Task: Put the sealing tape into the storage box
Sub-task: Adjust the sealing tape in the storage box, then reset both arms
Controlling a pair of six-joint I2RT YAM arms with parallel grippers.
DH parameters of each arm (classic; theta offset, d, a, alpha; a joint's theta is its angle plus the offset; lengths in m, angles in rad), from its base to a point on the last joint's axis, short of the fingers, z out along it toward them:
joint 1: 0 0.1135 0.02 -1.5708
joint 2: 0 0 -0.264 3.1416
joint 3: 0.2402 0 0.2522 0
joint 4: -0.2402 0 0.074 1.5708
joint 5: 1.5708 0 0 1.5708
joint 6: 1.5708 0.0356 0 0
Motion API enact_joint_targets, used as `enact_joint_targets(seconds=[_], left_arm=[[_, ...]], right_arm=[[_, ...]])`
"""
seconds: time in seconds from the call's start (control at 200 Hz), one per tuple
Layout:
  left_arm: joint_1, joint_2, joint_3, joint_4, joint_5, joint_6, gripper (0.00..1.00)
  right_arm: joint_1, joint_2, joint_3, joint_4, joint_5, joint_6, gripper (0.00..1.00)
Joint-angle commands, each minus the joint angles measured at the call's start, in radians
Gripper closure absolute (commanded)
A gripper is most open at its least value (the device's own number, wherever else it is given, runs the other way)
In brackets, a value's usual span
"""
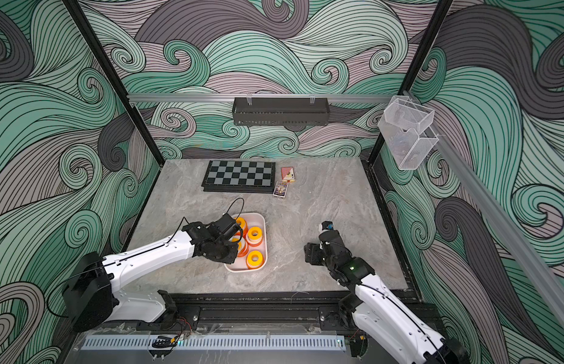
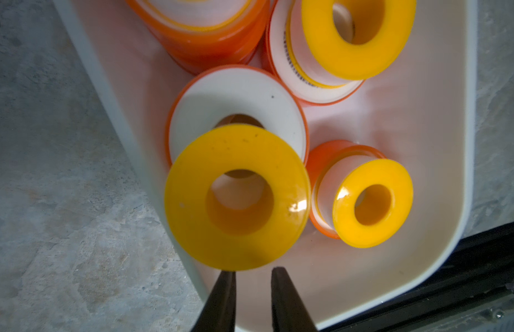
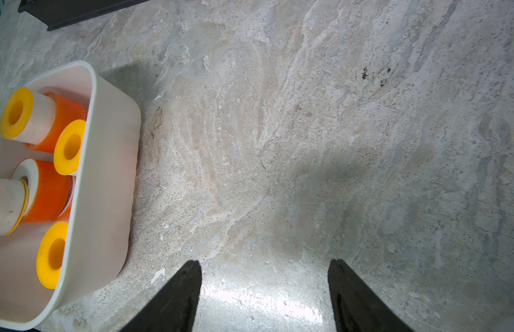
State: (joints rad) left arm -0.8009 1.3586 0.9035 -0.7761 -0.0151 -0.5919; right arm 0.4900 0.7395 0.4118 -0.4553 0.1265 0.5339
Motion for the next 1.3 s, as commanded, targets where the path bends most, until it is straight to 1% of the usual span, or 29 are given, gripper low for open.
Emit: enact_joint_targets(seconds=[0.0, 0.19, 0.22, 0.38, 0.555, 0.685, 0.7, 0.77, 0.816, 0.836, 0.856, 0.896, 0.911, 0.921, 0.941, 0.966, 1.006, 1.066, 1.151, 1.221, 1.256, 1.281, 1.296], left_arm=[[0.002, 0.025, 0.050, 0.010, -0.028, 0.014, 0.74], [0.013, 0.059, 0.085, 0.013, -0.039, 0.036, 0.74], [0.014, 0.091, 0.091, 0.011, -0.037, 0.039, 0.74], [0.019, 0.103, 0.104, 0.010, -0.040, 0.046, 0.74], [0.019, 0.086, 0.094, 0.008, -0.042, 0.043, 0.73], [0.017, 0.071, 0.088, -0.005, -0.022, 0.034, 0.72], [0.016, 0.043, 0.085, -0.005, -0.019, 0.034, 0.72], [0.012, -0.011, 0.072, -0.013, -0.022, 0.021, 0.71], [0.012, -0.055, 0.059, -0.015, -0.033, 0.013, 0.68], [0.011, -0.079, 0.051, -0.013, -0.042, 0.009, 0.65], [0.011, -0.103, 0.044, -0.006, -0.052, 0.005, 0.61], [0.011, -0.154, 0.023, 0.009, -0.073, 0.000, 0.50], [0.011, -0.173, 0.014, 0.017, -0.082, 0.000, 0.44], [0.011, -0.184, 0.011, 0.020, -0.091, 0.001, 0.39], [0.011, -0.205, -0.001, 0.030, -0.110, 0.003, 0.32], [0.010, -0.233, -0.012, 0.039, -0.144, 0.010, 0.26], [0.011, -0.273, -0.029, 0.054, -0.210, 0.010, 0.20], [0.012, -0.330, -0.059, 0.080, -0.348, -0.007, 0.13], [0.032, -0.393, -0.078, 0.102, -0.554, -0.015, 0.07], [0.054, -0.436, -0.086, 0.097, -0.753, -0.064, 0.06], [0.063, -0.461, -0.117, 0.184, -0.812, 0.010, 0.06], [0.074, -0.481, -0.159, 0.266, -0.823, 0.068, 0.06], [0.083, -0.491, -0.186, 0.319, -0.823, 0.103, 0.02]], right_arm=[[0.007, -0.001, -0.010, 0.006, 0.016, -0.012, 0.26], [0.006, -0.002, -0.010, 0.007, 0.016, -0.012, 0.26], [0.007, -0.002, -0.010, 0.007, 0.017, -0.011, 0.26], [0.009, -0.003, -0.010, 0.007, 0.016, -0.011, 0.26], [0.009, -0.005, -0.010, 0.007, 0.017, -0.012, 0.26], [0.010, -0.006, -0.010, 0.007, 0.015, -0.013, 0.26], [0.010, -0.006, -0.012, 0.007, 0.015, -0.013, 0.26], [0.009, -0.010, -0.012, 0.006, 0.012, -0.014, 0.25], [0.010, -0.014, -0.011, 0.007, 0.010, -0.016, 0.24], [0.010, -0.016, -0.014, 0.010, 0.009, -0.017, 0.23], [0.010, -0.018, -0.014, 0.014, 0.008, -0.020, 0.22], [0.009, -0.023, -0.013, 0.015, 0.009, -0.024, 0.18], [0.010, -0.024, -0.010, 0.015, 0.009, -0.028, 0.12], [0.010, -0.026, -0.008, 0.015, 0.009, -0.030, 0.08], [0.010, -0.030, -0.006, 0.017, 0.012, -0.032, 0.04], [0.010, -0.036, -0.001, 0.019, 0.019, -0.032, 0.01], [0.009, -0.046, 0.005, 0.028, 0.030, -0.030, 0.01], [0.009, -0.062, 0.022, 0.057, 0.046, -0.036, 0.01], [0.007, -0.053, 0.049, 0.105, 0.100, -0.086, 0.01], [0.006, -0.011, 0.062, 0.195, 0.201, -0.136, 0.01], [0.003, 0.016, 0.060, 0.245, 0.253, -0.173, 0.01], [0.000, 0.033, 0.050, 0.295, 0.282, -0.202, 0.01], [-0.002, 0.044, 0.042, 0.325, 0.299, -0.220, 0.01]])
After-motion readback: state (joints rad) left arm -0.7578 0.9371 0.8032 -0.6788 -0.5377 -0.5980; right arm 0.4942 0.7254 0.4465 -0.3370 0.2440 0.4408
